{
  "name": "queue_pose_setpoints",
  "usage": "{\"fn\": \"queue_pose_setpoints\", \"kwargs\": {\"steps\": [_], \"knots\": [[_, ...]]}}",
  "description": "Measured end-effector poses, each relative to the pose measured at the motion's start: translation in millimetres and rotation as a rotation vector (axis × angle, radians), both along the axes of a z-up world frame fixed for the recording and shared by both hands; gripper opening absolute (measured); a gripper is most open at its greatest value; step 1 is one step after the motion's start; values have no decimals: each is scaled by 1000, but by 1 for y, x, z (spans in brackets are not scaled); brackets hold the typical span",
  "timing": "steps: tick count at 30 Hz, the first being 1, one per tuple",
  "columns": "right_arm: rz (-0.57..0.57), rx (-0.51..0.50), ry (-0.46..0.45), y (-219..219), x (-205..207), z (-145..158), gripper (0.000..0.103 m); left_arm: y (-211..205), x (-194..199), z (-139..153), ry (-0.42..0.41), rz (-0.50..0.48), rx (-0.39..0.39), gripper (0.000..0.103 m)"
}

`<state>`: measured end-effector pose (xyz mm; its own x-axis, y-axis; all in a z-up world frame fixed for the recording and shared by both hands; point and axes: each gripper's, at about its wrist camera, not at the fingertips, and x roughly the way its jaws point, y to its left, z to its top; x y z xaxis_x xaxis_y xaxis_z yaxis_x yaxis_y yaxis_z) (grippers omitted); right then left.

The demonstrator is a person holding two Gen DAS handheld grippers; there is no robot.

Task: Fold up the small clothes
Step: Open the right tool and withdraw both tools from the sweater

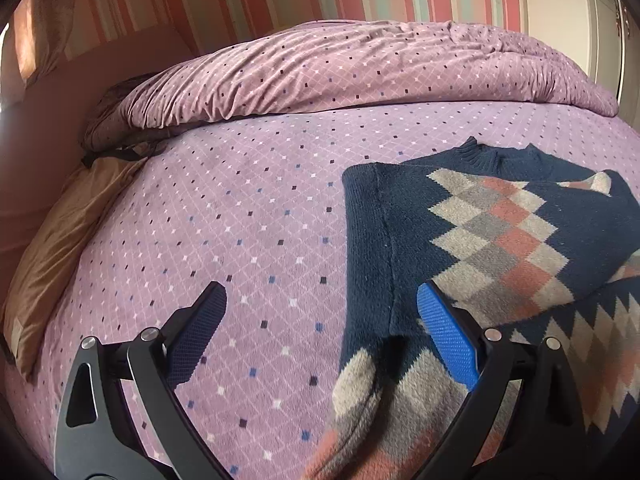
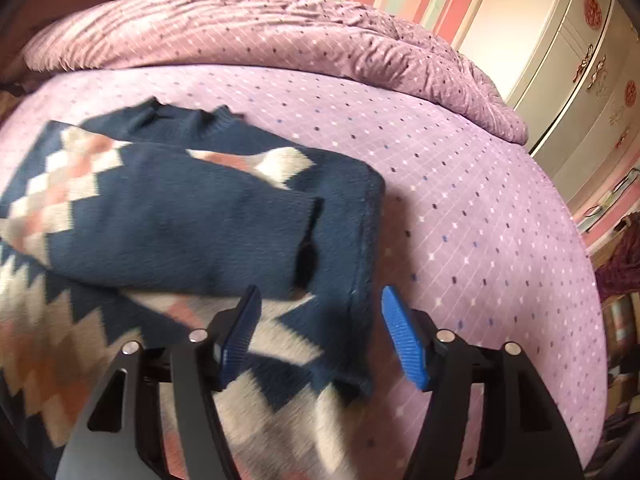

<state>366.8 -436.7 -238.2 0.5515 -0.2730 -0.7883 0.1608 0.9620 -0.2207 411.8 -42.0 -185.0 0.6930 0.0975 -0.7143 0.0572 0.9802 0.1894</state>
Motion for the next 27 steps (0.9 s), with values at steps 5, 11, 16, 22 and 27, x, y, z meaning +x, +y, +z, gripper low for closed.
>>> {"fn": "queue_pose_setpoints", "kwargs": {"steps": [5,11,16,22,27], "knots": [[46,11,-29,21,-40,7,67,4,-39,13,-45,-10,-15,99],[67,65,-65,31,-107,21,68,18,-105,29,-94,-4,-43,100],[72,101,-104,37,-168,36,74,25,-165,34,-124,-32,-33,100],[75,103,-150,52,-232,55,84,36,-232,35,-141,-29,-38,100],[53,135,-174,53,-270,65,84,54,-269,33,-119,4,-71,100]]}}
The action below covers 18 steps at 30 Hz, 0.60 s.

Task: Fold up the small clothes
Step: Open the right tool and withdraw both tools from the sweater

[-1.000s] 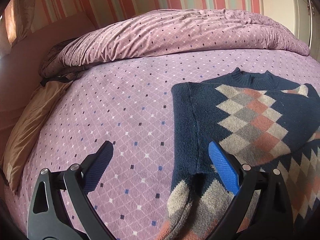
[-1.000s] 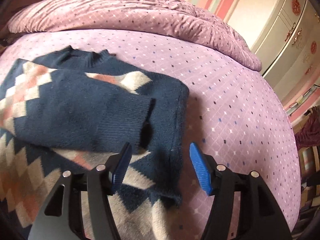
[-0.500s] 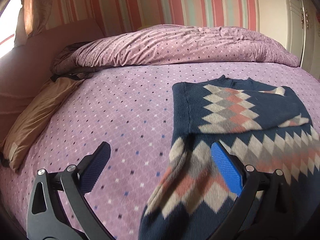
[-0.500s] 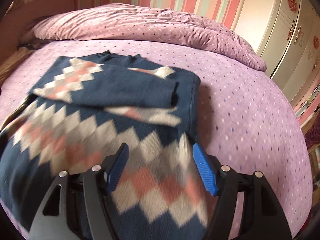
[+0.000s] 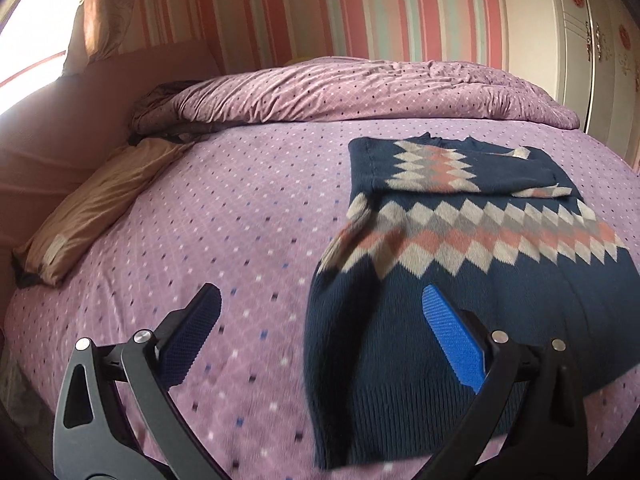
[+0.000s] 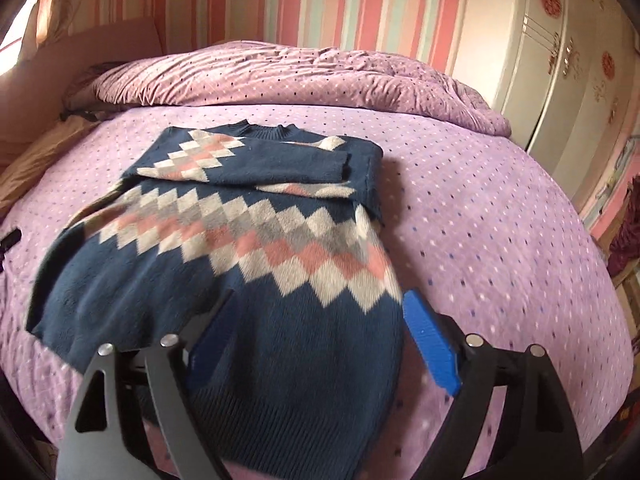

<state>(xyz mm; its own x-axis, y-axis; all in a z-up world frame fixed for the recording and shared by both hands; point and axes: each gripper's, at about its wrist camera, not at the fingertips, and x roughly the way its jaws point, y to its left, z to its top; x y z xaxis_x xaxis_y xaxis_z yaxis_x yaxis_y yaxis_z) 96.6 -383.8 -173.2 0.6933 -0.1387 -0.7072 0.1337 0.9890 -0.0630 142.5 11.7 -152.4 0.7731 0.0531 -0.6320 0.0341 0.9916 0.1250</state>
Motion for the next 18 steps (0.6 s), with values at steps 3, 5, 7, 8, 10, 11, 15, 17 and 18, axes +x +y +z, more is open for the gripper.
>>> {"fn": "queue_pose_setpoints", "kwargs": {"steps": [3,5,7,8,10,11,15,17,18], "knots": [[-20,28,-1,-2,-22,0,84,9,-16,-4,11,15,-5,100],[-32,49,2,-4,-36,-3,84,17,-26,-7,11,25,-29,100],[-41,68,6,-6,-47,-7,84,22,-36,-13,26,30,-48,100],[-46,74,10,-6,-54,-10,84,22,-41,-16,30,29,-52,100],[-52,88,18,-8,-66,-18,84,24,-51,-22,39,25,-51,100],[-51,95,23,-9,-69,-22,84,23,-57,-27,40,17,-39,100],[-52,72,70,-7,-78,-43,84,20,-66,-41,50,4,-10,100],[-59,82,89,-8,-80,-53,84,19,-70,-46,61,6,-19,100],[-63,90,97,-8,-81,-57,84,18,-71,-48,66,6,-21,100]]}}
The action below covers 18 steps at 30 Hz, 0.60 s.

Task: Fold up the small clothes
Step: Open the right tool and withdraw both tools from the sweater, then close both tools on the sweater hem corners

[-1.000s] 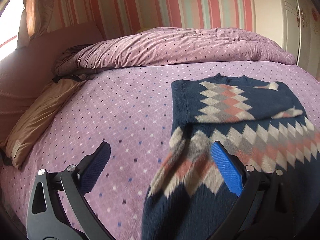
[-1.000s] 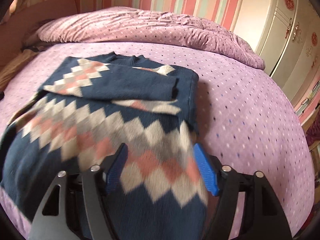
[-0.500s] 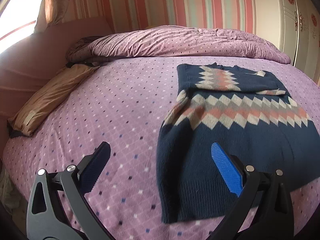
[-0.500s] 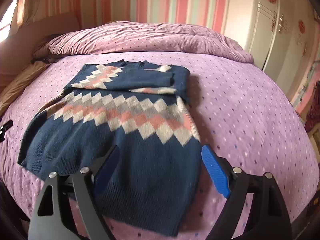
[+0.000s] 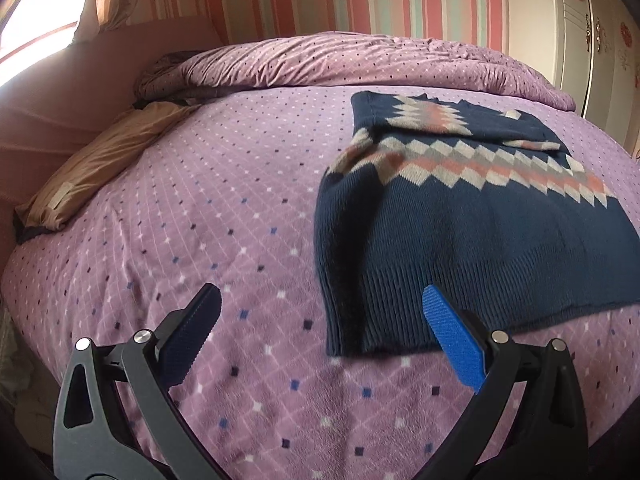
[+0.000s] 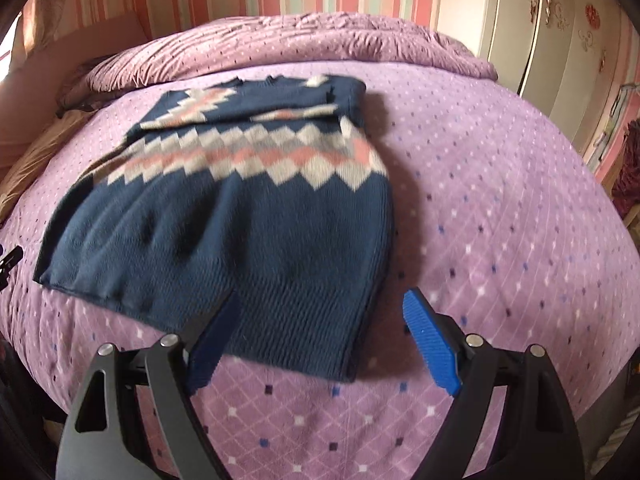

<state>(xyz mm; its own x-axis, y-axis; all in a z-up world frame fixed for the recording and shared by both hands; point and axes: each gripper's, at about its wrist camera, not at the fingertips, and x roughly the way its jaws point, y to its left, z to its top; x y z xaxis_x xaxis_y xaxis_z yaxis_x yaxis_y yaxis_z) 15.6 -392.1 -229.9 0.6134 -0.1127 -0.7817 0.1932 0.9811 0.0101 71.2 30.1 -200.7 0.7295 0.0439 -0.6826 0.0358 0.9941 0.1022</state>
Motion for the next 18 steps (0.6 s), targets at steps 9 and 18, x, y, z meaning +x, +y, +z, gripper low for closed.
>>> {"fn": "queue_pose_setpoints", "kwargs": {"steps": [9,18], "knots": [[-25,37,47,-4,-1,-27,83,1,-12,-9,12,3,-9,100],[-42,80,98,-11,10,-52,71,18,-12,-6,0,40,-8,100]]}}
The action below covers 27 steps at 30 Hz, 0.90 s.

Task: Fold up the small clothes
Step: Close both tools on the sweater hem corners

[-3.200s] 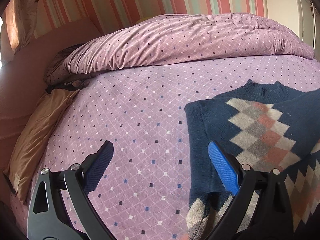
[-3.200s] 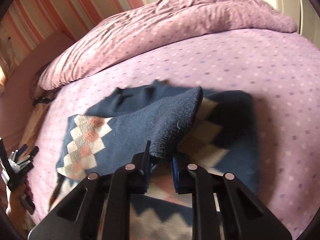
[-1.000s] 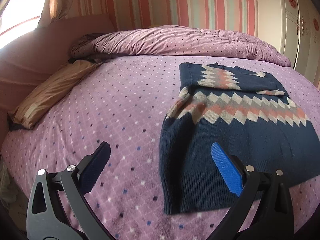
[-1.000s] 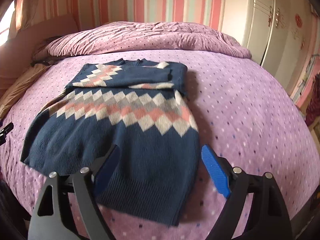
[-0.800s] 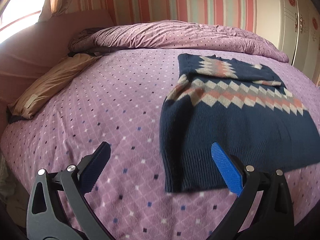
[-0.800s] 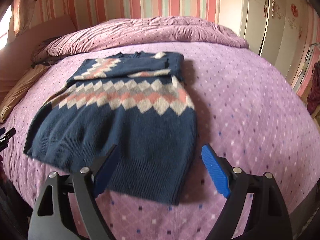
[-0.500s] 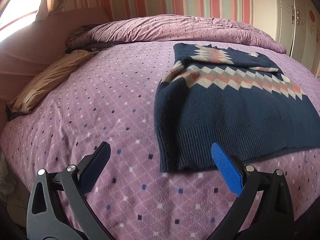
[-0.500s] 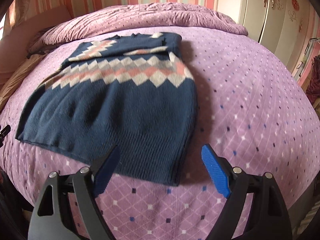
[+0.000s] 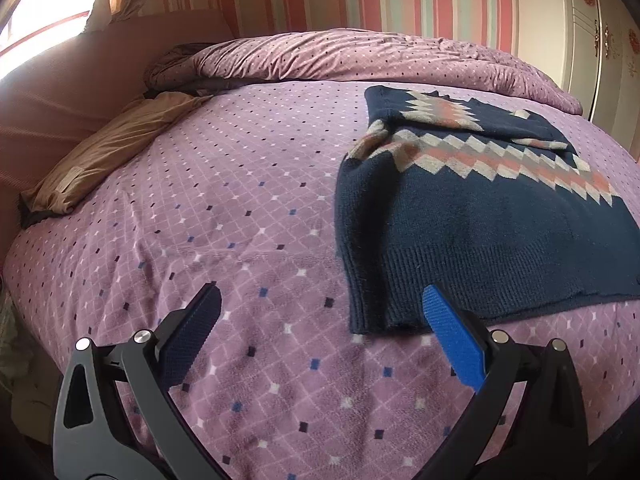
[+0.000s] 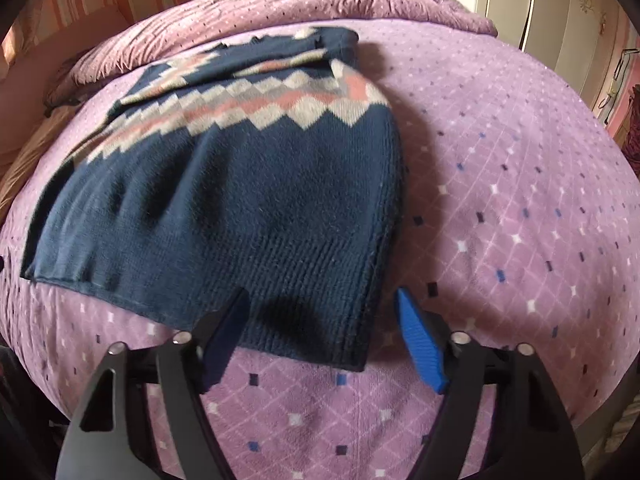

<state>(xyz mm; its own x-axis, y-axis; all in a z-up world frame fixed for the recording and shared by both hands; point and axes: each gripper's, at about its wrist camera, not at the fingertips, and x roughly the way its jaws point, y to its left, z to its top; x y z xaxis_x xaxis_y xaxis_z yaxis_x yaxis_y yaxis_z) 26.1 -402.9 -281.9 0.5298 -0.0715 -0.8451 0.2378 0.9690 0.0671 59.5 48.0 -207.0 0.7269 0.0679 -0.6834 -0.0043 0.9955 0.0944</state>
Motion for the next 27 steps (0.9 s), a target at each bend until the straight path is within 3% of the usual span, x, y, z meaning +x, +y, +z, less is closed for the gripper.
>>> {"fn": "queue_pose_setpoints", "kwargs": {"steps": [7,10,27], "knots": [[-17,86,-20,-5,6,-5,13,16,2,-4,12,26,2,100],[-9,87,-30,-5,6,-2,9,19,3,-6,16,32,-7,100],[16,88,-30,-8,3,3,10,-8,32,-47,124,-39,-149,100]]}}
